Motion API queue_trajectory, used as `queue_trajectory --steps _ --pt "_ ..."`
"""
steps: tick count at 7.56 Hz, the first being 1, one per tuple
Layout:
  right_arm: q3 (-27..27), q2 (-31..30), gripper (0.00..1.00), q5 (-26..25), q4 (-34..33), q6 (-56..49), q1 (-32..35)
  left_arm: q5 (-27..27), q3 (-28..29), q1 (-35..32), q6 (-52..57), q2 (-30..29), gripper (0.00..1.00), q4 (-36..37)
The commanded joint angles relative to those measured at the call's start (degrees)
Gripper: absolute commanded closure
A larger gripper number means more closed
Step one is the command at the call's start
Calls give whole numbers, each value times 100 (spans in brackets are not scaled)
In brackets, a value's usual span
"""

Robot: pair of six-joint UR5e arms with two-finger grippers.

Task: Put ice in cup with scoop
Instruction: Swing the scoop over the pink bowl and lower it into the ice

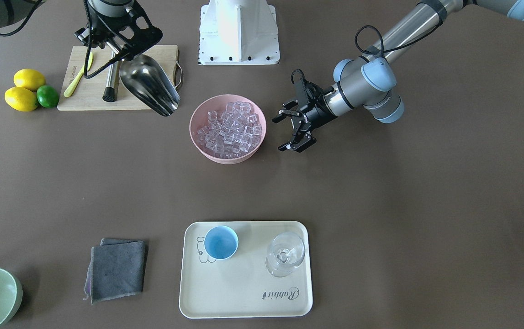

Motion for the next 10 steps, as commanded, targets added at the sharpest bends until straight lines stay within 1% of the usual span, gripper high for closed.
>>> queue_trajectory --steps 1,2,3,4,5,7,8,9,10 --pt "-1136 988 100 -38 -495 -221 -169 7 21 6 -1 -19 2 5" --pt "-1480 1260 100 -55 -521 -275 -169 7 21 6 -1 -28 2 13" --pt "-2014 1672 100 -90 -556 -293 -169 7 21 6 -1 -19 2 13" --pt "-2419 2006 100 -90 -713 -397 -169 7 21 6 -1 -19 2 13" --pt "-2554 2062 100 -108 -758 -407 -291 7 21 6 -1 -19 2 13" --pt "-2634 1966 100 -239 -767 -460 -485 7 21 6 -1 -28 2 13" --pt "-2765 1940 100 -179 -759 -477 -520 7 21 6 -1 -36 2 13" --pt "-3010 2000 100 -143 -759 -573 -529 7 21 6 -1 -37 2 13" --pt "-3047 2001 100 -134 -750 -574 -608 16 30 6 -1 -63 2 13"
